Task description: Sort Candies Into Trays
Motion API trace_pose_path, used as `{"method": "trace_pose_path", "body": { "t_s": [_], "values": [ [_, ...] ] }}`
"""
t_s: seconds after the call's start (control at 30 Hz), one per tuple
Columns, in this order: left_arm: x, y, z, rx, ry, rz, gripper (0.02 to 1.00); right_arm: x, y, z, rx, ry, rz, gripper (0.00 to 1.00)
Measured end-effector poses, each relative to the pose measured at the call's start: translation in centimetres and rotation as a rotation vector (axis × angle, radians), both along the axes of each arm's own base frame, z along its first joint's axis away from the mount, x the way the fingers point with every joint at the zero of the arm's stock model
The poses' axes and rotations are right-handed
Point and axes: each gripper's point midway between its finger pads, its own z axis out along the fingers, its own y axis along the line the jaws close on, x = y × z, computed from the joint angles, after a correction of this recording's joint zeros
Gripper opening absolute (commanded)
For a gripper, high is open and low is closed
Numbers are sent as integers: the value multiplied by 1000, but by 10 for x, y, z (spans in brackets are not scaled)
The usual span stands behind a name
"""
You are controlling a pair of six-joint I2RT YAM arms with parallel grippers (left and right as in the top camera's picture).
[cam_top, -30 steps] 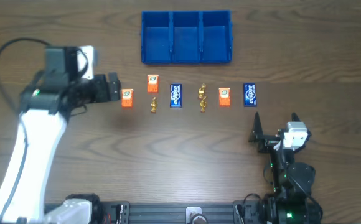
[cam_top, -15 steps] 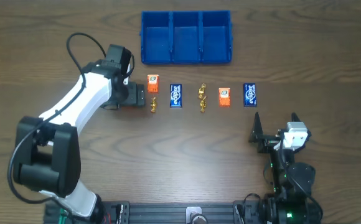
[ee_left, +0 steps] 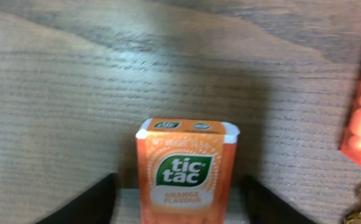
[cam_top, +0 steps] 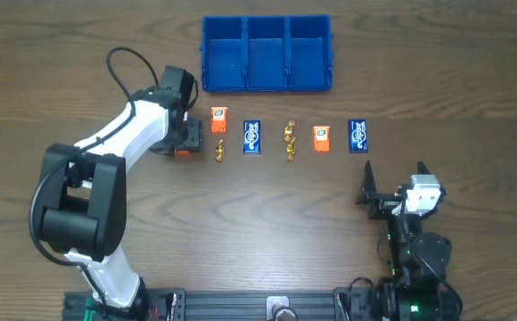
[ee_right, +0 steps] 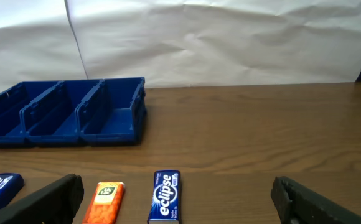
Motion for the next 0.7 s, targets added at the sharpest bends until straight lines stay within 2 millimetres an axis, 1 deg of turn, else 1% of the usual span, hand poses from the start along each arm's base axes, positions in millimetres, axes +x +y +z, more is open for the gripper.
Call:
{"method": "trace_pose_path", "body": {
  "t_s": [0.07,0.1,0.13,0.3,0.33,0.4,0.43,0.47,0.5,0.53,0.57,0.63,0.67,0.7],
  "values": [
    [0,-2,0,2,-3,-5,393,0,0,0,0,0,0,1000],
    [0,-2,0,2,-4,0,327,0,0,0,0,0,0,1000],
    [0,-4,0,0,-4,1,308,0,0,0,0,0,0,1000],
    [0,-4,2,-6,-9,27,279,0,0,0,0,0,0,1000],
    [-1,-4,5,-8,-8,38,277,0,0,0,0,0,0,1000],
    [-4,-5,22,-16,-24,61,275,0,0,0,0,0,0,1000],
    [0,-8,38,-24,-59,69,275,0,0,0,0,0,0,1000],
    [8,-14,60,-33,-117,71,270,0,0,0,0,0,0,1000],
    [19,-23,86,-52,-189,70,275,0,0,0,0,0,0,1000],
    [44,-44,142,-88,-337,51,275,0,0,0,0,0,0,1000],
    [56,-57,177,-109,-414,42,272,0,0,0,0,-1,0,1000],
    [75,-75,228,-137,-512,31,275,0,0,0,0,0,0,1000],
    [92,-86,259,-153,-578,29,275,0,0,0,0,0,0,1000],
    [98,-89,266,-151,-589,30,272,0,0,0,0,0,0,1000]
  ]
}}
